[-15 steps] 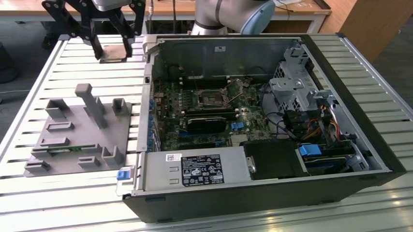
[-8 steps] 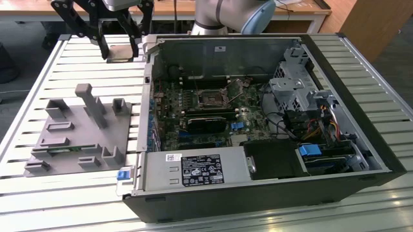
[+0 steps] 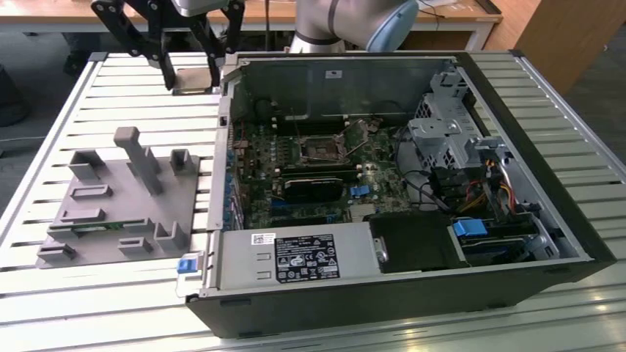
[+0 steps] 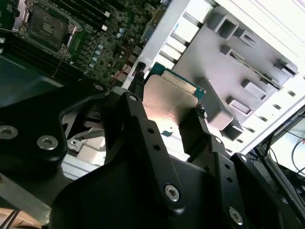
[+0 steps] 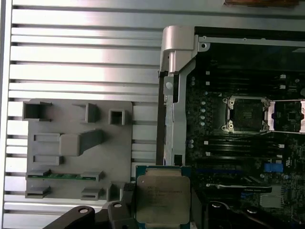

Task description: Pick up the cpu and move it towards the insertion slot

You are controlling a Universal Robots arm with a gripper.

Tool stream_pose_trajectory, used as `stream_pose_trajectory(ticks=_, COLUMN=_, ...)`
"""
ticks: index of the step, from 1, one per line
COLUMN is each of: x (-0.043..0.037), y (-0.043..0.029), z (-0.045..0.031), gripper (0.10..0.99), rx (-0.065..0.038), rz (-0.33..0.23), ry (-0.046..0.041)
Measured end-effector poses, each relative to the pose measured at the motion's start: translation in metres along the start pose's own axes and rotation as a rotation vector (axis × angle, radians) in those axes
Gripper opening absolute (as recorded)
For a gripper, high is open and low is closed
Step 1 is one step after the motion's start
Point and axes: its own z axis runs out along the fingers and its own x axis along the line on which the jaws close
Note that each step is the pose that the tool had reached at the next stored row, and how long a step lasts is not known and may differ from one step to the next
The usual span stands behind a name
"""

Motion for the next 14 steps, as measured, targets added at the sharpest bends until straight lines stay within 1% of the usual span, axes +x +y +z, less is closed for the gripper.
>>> stream_pose_trajectory(ticks=14, x=-0.0187, y=0.0, z=0.0, gripper=0.541, rx=0.0, rz=0.0, ry=0.0)
